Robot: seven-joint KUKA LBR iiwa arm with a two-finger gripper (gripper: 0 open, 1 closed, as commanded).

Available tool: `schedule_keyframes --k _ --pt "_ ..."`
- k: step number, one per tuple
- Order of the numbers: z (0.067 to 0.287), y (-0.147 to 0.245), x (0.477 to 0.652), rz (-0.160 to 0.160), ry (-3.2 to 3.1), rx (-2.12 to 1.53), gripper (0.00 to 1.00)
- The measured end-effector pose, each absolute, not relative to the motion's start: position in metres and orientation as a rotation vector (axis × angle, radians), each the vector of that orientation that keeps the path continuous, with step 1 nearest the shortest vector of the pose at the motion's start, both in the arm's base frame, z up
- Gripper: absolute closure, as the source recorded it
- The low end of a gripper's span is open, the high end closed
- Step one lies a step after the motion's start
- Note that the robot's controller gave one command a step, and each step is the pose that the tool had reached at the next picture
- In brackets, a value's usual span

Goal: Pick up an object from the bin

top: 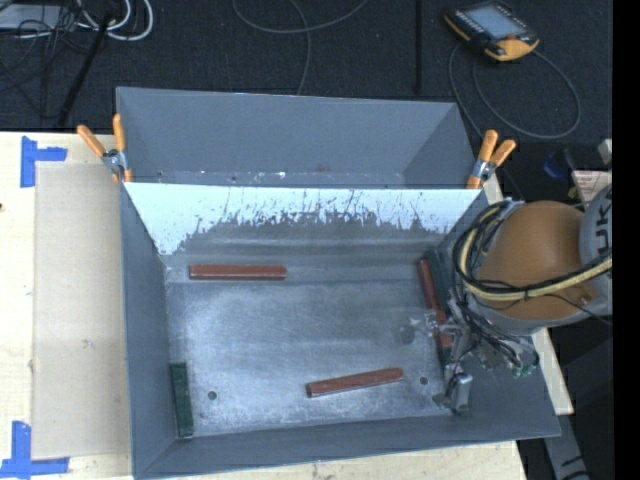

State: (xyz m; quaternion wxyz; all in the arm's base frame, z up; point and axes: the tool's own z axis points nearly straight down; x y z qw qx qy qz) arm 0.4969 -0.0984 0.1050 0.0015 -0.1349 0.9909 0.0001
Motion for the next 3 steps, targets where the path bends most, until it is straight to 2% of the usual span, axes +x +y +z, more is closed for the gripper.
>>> schedule_keyframes --k 1,2,3 --pt "0.086 -0.067 0.496 0.001 3.120 -0.401 0.00" --pt "0.086 -0.044 0.514 0.003 3.138 -0.149 0.00" --pt "0.078 0.022 0.473 0.001 3.032 -0.819 1.00"
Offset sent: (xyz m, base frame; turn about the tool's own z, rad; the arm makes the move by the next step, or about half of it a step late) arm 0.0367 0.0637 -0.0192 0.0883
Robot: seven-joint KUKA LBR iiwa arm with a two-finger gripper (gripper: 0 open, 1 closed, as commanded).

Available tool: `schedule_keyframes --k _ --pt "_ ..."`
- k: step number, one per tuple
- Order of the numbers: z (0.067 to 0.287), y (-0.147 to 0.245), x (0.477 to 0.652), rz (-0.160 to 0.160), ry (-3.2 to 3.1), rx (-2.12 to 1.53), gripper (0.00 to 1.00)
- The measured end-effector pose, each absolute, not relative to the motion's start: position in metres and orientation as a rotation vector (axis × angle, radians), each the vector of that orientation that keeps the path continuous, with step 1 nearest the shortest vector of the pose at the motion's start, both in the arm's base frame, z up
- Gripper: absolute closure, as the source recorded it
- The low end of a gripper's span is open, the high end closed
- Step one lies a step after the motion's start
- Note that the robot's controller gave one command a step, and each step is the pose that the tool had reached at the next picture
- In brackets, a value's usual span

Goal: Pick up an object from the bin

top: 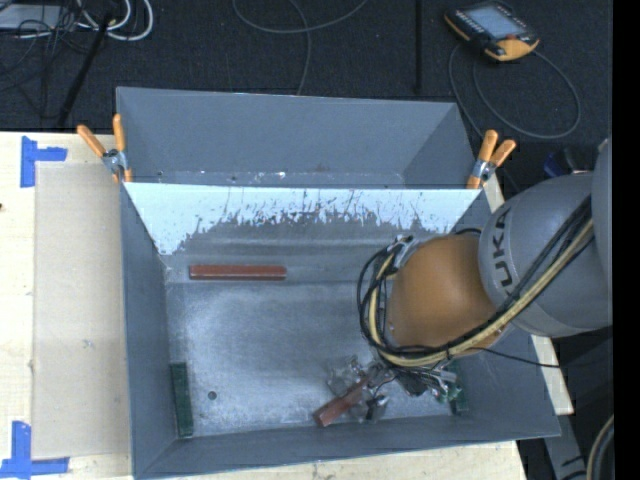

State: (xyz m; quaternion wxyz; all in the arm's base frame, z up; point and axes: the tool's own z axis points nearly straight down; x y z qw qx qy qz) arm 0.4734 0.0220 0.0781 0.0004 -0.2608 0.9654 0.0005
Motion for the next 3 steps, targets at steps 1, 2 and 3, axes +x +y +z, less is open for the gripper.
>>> schedule_keyframes --k 1,2,3 --pt "0.078 0.022 0.473 0.001 3.032 -0.820 1.00" --pt "0.171 0.021 0.502 0.001 3.035 -0.811 1.00" --pt "0.171 0.021 0.502 0.001 3.035 -0.812 1.00"
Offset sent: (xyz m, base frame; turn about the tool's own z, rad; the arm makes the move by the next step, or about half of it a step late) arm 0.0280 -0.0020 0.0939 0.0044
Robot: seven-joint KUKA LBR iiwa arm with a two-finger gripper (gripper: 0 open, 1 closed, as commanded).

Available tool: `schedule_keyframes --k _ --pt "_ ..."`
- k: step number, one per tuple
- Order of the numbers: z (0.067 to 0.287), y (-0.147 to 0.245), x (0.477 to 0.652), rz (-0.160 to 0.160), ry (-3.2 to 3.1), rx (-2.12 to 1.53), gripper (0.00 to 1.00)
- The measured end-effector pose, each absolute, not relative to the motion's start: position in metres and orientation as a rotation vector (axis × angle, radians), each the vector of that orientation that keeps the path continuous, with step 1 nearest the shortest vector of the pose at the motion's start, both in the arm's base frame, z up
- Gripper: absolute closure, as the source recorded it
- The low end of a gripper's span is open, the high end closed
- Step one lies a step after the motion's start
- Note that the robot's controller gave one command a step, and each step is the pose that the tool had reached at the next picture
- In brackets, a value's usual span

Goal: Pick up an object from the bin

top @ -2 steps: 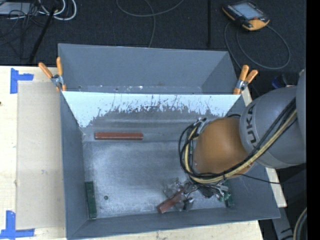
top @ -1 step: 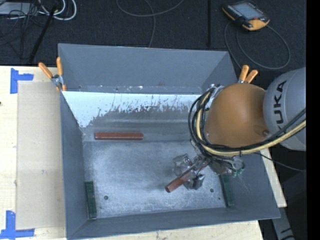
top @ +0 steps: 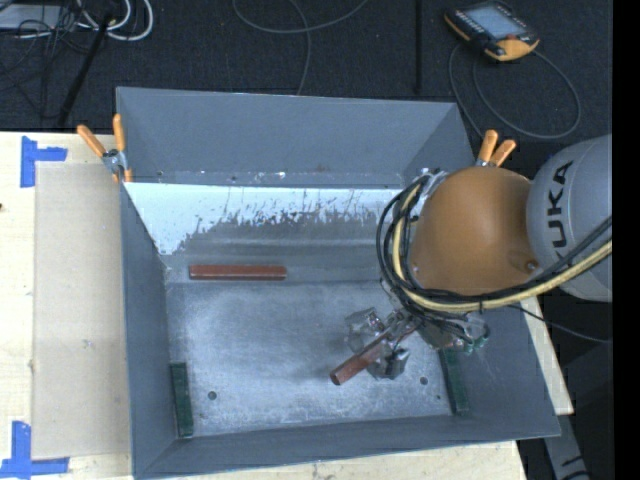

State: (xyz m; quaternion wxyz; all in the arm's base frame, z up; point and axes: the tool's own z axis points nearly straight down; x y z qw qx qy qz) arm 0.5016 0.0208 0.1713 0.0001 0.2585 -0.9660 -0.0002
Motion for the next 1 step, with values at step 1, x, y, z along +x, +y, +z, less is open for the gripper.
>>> schedule_keyframes --k 1 --pt "0.1713 0.0208 0.5016 -0.001 -3.035 0.812 1.00"
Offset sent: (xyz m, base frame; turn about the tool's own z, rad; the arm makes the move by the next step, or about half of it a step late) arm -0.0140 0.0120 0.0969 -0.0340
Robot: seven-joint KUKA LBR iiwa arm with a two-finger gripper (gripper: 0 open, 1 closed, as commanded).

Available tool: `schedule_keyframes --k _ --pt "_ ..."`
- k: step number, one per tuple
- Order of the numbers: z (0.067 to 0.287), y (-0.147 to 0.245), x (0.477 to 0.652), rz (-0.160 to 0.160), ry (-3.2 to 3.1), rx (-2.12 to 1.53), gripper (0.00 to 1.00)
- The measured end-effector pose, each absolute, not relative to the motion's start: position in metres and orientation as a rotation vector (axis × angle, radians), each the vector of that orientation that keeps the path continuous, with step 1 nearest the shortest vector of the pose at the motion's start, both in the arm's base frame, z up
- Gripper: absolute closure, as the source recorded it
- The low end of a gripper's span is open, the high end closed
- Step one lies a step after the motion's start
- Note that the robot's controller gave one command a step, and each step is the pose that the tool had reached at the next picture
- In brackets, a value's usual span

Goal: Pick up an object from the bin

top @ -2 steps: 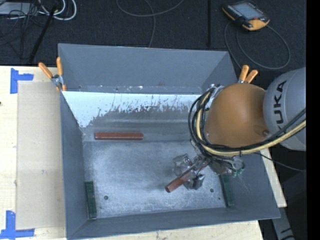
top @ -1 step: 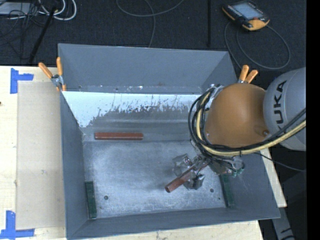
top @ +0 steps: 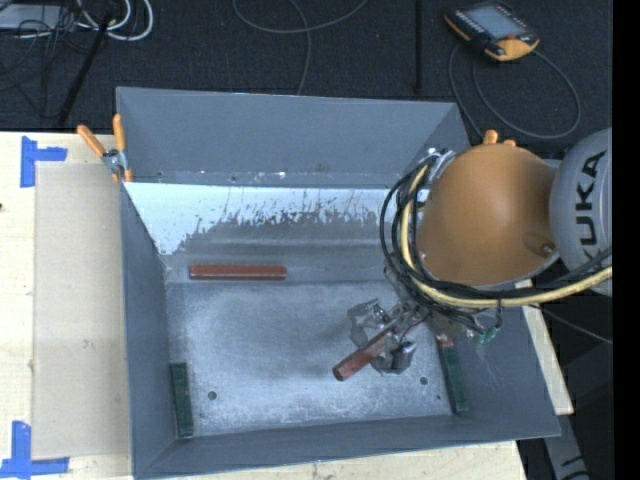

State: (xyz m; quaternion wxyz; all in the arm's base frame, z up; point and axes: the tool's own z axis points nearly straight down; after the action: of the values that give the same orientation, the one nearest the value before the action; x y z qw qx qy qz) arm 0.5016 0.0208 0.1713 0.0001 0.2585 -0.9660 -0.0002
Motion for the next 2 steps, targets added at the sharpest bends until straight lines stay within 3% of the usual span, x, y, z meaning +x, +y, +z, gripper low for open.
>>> schedule_keyframes --k 1,2 --pt "0.2110 0.0218 0.4910 -0.006 -2.981 0.971 1.00" --pt "0.2110 0.0218 0.4910 -0.006 -2.981 0.971 1.00"
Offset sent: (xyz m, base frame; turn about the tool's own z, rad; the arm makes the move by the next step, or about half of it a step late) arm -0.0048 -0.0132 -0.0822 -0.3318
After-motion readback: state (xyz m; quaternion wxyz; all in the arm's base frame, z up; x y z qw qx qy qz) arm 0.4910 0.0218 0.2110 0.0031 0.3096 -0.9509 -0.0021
